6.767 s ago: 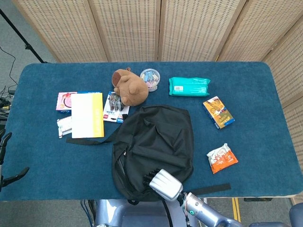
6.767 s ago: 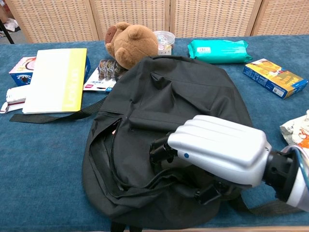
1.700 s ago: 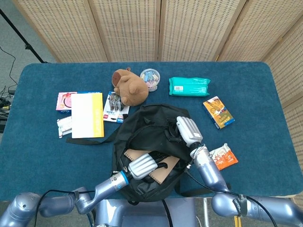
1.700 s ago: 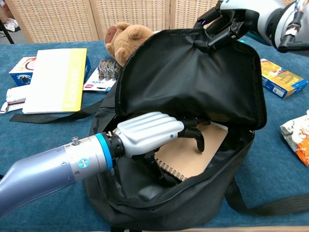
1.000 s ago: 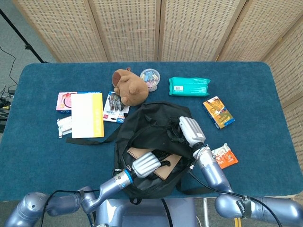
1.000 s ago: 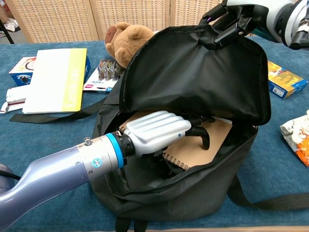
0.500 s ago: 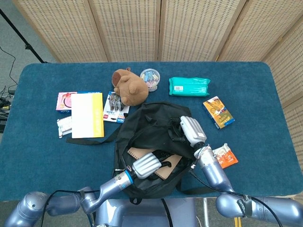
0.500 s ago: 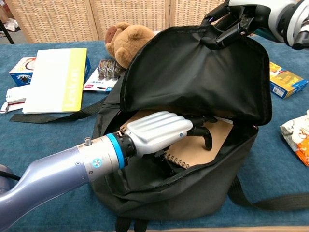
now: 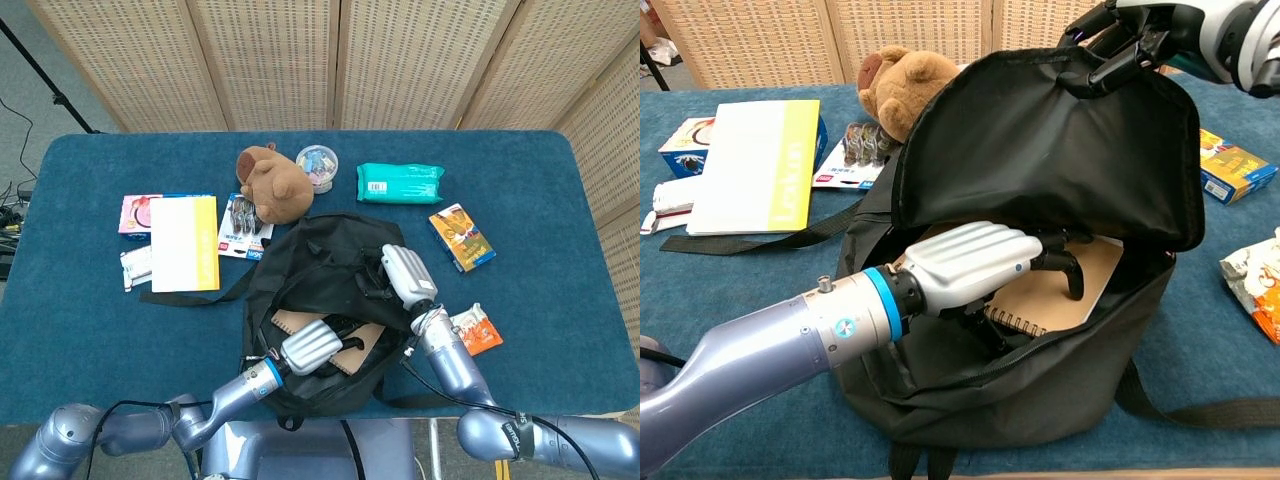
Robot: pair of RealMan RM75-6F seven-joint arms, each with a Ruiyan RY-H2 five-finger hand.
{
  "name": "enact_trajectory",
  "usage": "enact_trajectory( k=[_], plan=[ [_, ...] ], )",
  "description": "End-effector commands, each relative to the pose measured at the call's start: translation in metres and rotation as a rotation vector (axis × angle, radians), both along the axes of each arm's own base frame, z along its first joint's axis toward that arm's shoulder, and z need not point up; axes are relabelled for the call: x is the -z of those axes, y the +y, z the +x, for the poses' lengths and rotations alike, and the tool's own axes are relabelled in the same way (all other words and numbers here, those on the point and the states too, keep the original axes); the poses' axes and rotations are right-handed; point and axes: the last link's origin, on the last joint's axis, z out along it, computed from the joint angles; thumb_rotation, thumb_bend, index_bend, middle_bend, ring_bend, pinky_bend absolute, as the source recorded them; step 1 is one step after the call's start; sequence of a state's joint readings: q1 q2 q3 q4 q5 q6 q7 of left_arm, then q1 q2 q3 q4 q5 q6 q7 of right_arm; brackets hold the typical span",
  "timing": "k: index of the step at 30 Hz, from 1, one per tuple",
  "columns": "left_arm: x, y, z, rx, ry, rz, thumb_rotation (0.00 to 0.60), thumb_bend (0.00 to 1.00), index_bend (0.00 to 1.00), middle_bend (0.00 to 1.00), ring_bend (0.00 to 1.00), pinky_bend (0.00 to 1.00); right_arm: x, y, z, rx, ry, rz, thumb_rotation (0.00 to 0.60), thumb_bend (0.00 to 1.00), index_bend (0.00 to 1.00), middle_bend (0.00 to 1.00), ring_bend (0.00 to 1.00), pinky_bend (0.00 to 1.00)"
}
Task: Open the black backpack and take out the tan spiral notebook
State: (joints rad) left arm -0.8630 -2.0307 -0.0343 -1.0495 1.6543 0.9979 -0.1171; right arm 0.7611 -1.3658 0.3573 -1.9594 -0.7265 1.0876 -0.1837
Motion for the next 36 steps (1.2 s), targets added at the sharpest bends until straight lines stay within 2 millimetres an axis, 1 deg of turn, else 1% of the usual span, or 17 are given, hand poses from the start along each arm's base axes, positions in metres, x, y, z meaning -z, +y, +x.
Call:
enact_trajectory(
  k=[1,6,17,23,28,34,36],
  plan=[
    [0.000,0.002,0.002,-0.002,-0.004,0.010,0.600,1.00,0.34,0.08,0.13,0.19,0.000,0.000,0.000,0.001,-0.002,0.001,0.600,0.65,0.72,0.65,0.57,0.63],
    [-0.001,0.004,0.006,-0.009,-0.016,0.016,0.600,1.00,0.34,0.08,0.13,0.19,0.000,0.000,-0.001,0.001,-0.001,0.002,0.600,0.65,0.72,0.65,0.57,0.63],
    [-0.006,0.004,0.009,-0.023,-0.043,0.007,0.600,1.00,0.34,0.08,0.13,0.19,-0.001,0.000,-0.001,0.004,-0.004,0.000,0.600,0.65,0.72,0.65,0.57,0.63],
    [-0.015,0.004,0.012,-0.027,-0.080,0.006,0.600,1.00,0.34,0.08,0.13,0.19,-0.001,-0.001,-0.002,0.008,-0.003,-0.003,0.600,0.65,0.72,0.65,0.57,0.63],
    [-0.022,0.004,0.011,-0.020,-0.080,0.016,0.600,1.00,0.34,0.08,0.13,0.19,-0.002,-0.002,-0.003,0.010,-0.005,-0.009,0.600,0.65,0.72,0.65,0.57,0.63],
    [-0.025,0.006,0.009,-0.027,-0.072,0.026,0.600,1.00,0.34,0.08,0.13,0.19,-0.001,-0.002,-0.003,0.013,-0.009,-0.006,0.600,0.65,0.72,0.65,0.57,0.63],
    [-0.025,0.006,0.010,-0.030,-0.071,0.027,0.600,1.00,0.34,0.10,0.13,0.19,-0.001,-0.001,-0.002,0.013,-0.009,-0.005,0.600,0.65,0.72,0.65,0.57,0.63]
  ],
)
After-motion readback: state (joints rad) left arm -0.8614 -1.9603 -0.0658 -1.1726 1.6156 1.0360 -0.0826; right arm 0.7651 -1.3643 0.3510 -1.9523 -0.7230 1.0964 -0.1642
